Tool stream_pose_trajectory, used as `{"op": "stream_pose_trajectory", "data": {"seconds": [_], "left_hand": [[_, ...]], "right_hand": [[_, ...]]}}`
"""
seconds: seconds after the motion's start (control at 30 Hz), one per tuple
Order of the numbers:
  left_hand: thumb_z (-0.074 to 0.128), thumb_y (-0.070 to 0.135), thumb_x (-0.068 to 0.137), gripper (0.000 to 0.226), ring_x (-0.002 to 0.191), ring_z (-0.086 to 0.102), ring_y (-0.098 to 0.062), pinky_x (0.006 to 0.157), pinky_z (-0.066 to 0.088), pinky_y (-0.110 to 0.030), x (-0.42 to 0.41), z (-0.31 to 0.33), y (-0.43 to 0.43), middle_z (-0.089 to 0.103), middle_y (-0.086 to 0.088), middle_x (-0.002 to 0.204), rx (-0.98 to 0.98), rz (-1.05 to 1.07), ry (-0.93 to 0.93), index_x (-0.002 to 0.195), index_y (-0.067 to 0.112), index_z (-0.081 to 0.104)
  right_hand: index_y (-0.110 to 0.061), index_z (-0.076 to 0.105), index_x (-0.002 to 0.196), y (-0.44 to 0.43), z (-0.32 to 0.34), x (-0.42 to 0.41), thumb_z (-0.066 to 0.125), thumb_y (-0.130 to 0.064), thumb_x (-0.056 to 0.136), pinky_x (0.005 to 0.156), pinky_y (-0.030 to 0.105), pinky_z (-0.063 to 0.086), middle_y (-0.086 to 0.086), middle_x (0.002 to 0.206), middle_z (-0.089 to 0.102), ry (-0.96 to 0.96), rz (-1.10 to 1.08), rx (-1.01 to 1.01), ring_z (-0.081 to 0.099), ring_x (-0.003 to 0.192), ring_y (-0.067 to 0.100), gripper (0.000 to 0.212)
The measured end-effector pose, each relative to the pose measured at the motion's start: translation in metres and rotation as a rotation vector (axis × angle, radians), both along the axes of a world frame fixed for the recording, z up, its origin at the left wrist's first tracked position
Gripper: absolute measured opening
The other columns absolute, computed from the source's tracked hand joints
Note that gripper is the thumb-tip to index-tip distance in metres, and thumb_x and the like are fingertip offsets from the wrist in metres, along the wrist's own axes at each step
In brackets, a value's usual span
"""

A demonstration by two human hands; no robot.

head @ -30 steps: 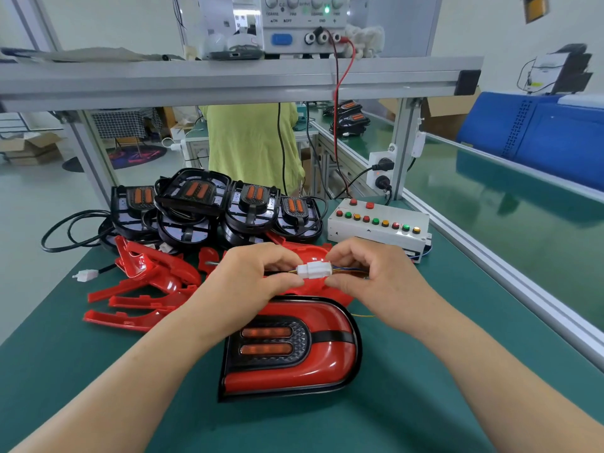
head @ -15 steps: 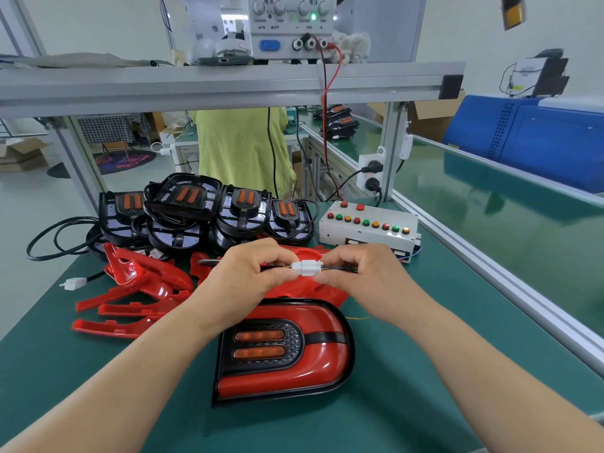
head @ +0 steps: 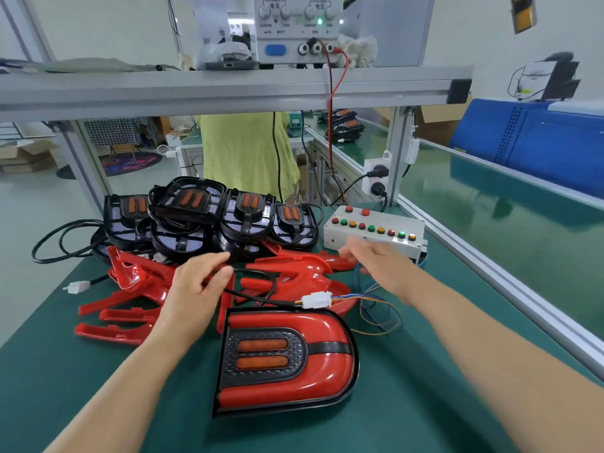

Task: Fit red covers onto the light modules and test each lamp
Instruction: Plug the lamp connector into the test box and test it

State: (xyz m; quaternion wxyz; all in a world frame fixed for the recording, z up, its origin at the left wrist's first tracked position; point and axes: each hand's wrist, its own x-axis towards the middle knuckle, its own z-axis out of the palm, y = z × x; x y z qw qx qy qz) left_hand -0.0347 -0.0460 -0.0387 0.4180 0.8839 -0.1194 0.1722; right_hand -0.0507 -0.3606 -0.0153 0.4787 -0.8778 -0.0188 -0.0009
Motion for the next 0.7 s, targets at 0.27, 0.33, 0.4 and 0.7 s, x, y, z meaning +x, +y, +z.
{"op": "stream_pose_trajectory", "data": {"seconds": [0.27, 0.33, 0.4, 0.7], "left_hand": [[0.055, 0.029, 0.097, 0.03, 0.121, 0.043, -0.008, 0.105, 0.029, -0.026, -0.005, -0.027, 0.004, 0.057, 0.011, 0.119, 0.002, 0.106, -0.075, 0.122, 0.017, 0.067], [0.051, 0.036, 0.095, 0.037, 0.12, 0.044, -0.01, 0.104, 0.031, -0.027, -0.005, -0.027, 0.003, 0.058, 0.009, 0.118, 0.006, 0.104, -0.07, 0.121, 0.016, 0.068], [0.048, 0.04, 0.093, 0.041, 0.12, 0.045, -0.011, 0.104, 0.032, -0.028, -0.006, -0.028, 0.003, 0.06, 0.008, 0.118, 0.012, 0.099, -0.058, 0.12, 0.016, 0.068], [0.053, 0.031, 0.097, 0.031, 0.118, 0.044, -0.009, 0.102, 0.03, -0.025, -0.004, -0.03, 0.002, 0.061, 0.006, 0.12, 0.064, 0.104, -0.074, 0.119, 0.016, 0.07]], "right_hand": [[-0.03, 0.073, 0.118, -0.002, -0.011, 0.077, 0.025, -0.067, 0.099, 0.121, 0.053, 0.005, -0.002, 0.167, 0.012, -0.019, 0.003, -0.875, -0.003, 0.153, 0.027, 0.064], [-0.031, 0.073, 0.117, 0.002, -0.013, 0.09, 0.025, -0.071, 0.097, 0.119, 0.057, -0.001, -0.004, 0.168, 0.007, 0.012, 0.026, -0.926, -0.009, 0.153, 0.027, 0.066], [-0.031, 0.072, 0.12, 0.007, -0.014, 0.1, 0.024, -0.072, 0.096, 0.118, 0.06, -0.004, -0.004, 0.168, 0.005, 0.041, 0.034, -0.965, -0.012, 0.153, 0.027, 0.068], [-0.028, 0.059, 0.138, 0.01, -0.013, 0.108, 0.021, -0.078, 0.092, 0.118, 0.061, -0.008, -0.002, 0.168, 0.005, 0.065, 0.03, -1.064, -0.009, 0.153, 0.028, 0.079]]}}
